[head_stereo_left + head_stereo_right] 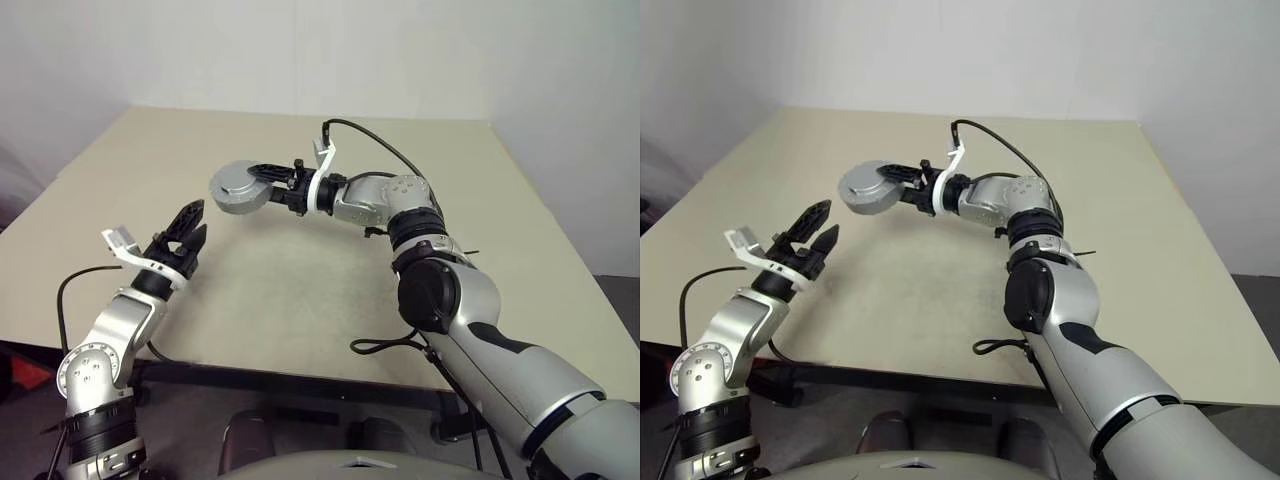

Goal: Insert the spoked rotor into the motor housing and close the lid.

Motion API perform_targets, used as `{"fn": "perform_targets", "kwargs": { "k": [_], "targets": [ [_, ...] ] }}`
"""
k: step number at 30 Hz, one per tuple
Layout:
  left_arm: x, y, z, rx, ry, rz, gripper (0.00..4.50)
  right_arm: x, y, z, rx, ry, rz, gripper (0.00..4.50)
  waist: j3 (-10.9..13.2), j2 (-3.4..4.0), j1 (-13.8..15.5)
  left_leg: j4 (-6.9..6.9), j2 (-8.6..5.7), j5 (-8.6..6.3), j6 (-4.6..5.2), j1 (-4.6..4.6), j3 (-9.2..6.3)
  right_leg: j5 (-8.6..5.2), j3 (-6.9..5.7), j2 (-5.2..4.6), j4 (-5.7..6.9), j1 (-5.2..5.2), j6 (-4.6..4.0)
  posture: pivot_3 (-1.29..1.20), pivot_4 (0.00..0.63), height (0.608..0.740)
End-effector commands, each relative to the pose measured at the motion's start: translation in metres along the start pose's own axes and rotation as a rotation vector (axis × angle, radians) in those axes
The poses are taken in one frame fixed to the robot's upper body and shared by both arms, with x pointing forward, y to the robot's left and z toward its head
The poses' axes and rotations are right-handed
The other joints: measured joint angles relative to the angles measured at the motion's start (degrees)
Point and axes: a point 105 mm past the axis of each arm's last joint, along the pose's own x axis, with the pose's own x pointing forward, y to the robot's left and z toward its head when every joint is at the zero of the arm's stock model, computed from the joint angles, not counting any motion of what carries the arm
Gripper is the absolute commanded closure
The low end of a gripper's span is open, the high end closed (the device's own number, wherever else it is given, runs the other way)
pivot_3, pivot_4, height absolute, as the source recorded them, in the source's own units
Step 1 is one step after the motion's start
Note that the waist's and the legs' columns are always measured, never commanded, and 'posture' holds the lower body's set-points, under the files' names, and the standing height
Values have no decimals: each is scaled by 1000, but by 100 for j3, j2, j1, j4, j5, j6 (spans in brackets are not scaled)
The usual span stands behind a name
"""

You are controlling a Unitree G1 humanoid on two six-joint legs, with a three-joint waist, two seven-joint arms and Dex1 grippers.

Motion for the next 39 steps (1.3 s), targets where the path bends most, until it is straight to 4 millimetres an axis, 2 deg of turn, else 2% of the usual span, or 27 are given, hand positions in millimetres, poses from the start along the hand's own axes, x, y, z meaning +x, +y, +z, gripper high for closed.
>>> {"fn": "perform_targets", "kwargs": {
  "k": [1, 8, 12, 22, 25, 30, 36, 38, 39],
  "targets": [
    [3, -24, -6, -80, 55, -135, 16, -4, 30, 7, -57, -13, 121, 2481, 0, 0, 2, 0, 0, 0, 0, 0, 0, 0, 0, 0, 0, 0, 0, 0, 0, 740],
    [11, -35, -7, -132, 107, -212, 16, -5, 30, 0, -93, 16, 129, 2481, 0, 0, 3, 3, 1, 1, -3, 3, 0, 0, 1, 0, 9, 0, 0, 0, 0, 740],
    [22, -30, -2, -146, 93, -203, 16, -6, 30, 0, -103, 15, 128, 2481, 0, 0, 10, 7, 1, 2, -5, 3, 0, 0, 1, 0, 12, 0, 0, 0, 0, 740],
    [42, -25, -9, -102, 125, -172, 16, -7, 31, 0, -126, 1, 132, 2481, -1, -1, 18, 8, 1, 3, -6, 0, 0, 1, 1, -1, 11, 0, 0, 0, 0, 740],
    [44, -19, -12, -88, 140, -141, 679, -7, 31, 1, -133, -3, 129, 2481, -1, -1, 16, 8, 1, 3, -6, 1, 0, 1, 1, -1, 12, 0, 0, 0, 0, 740],
    [41, -15, -10, -89, 129, -133, 2256, -6, 30, 1, -144, -10, 121, 2481, 0, -1, 15, 8, 0, 3, -6, 0, 0, 1, 1, -1, 12, 0, 0, 0, 0, 740],
    [41, -15, -15, -82, 146, -128, 2307, -5, 29, 0, -183, -9, 120, 2481, -1, -1, 15, 8, 0, 3, -6, 0, 0, 1, 1, -1, 12, 0, 0, 0, 0, 740],
    [41, -16, -16, -84, 146, -133, 2307, -5, 30, 0, -200, -16, 124, 1747, -1, -1, 16, 8, 0, 3, -6, 0, 0, 1, 1, -1, 12, 1, 0, 0, 0, 740],
    [41, -16, -16, -89, 144, -135, 2307, -5, 30, 0, -209, -18, 123, 1520, -1, -1, 14, 8, 0, 3, -6, 1, -1, 1, 1, -1, 12, 2, 0, 0, 0, 740]
  ]
}}
